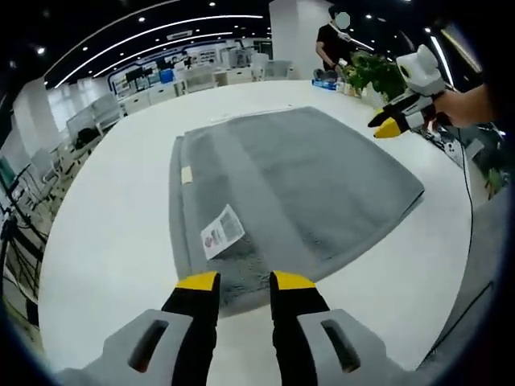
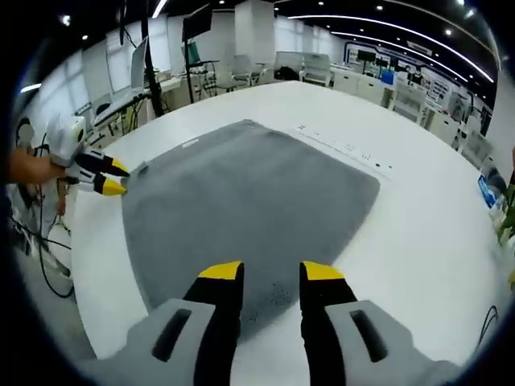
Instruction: Fold the towel on the table until its edges align and the towel forms a compact rectangular stack.
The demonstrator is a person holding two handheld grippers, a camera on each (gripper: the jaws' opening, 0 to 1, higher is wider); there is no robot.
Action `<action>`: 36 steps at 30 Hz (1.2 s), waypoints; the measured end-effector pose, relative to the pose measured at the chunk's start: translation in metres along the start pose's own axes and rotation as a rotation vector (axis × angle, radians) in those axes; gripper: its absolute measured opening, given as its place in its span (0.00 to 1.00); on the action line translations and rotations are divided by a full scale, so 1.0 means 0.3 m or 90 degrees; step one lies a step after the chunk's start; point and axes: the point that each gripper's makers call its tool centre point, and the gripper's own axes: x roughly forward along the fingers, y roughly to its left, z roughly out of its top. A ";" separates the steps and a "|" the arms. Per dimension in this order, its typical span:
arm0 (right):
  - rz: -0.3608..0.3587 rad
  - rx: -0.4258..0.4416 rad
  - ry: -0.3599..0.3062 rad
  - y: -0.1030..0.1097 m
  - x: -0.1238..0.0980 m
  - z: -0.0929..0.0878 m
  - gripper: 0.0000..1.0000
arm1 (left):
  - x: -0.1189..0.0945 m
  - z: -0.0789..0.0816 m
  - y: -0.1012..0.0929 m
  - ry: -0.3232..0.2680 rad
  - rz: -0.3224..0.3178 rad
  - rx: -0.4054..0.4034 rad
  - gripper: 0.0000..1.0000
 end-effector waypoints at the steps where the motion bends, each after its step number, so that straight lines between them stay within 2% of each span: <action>1: 0.003 0.002 0.001 0.003 0.003 -0.007 0.25 | 0.000 -0.007 0.006 0.004 0.005 0.019 0.24; 4: 0.007 -0.001 0.010 0.015 0.011 -0.024 0.24 | 0.000 -0.011 -0.005 0.003 -0.006 -0.002 0.21; 9: 0.014 0.006 0.033 0.031 0.023 -0.058 0.25 | 0.008 -0.012 -0.015 0.007 -0.019 0.001 0.16; 14: 0.023 0.007 0.080 0.043 0.032 -0.123 0.26 | 0.008 -0.014 -0.019 0.004 -0.025 -0.016 0.14; 18: 0.016 0.007 0.075 0.051 0.029 -0.121 0.25 | 0.001 -0.014 -0.029 0.007 -0.032 -0.016 0.13; 20: 0.013 -0.039 0.096 0.056 0.023 -0.131 0.25 | -0.002 -0.014 -0.039 0.012 -0.036 -0.012 0.12; 27: 0.019 -0.044 0.113 0.050 0.010 -0.146 0.25 | -0.014 -0.019 -0.076 0.017 -0.049 -0.008 0.12; 36: 0.016 -0.053 0.117 0.013 -0.030 -0.202 0.25 | -0.018 -0.023 -0.147 0.019 -0.068 -0.005 0.12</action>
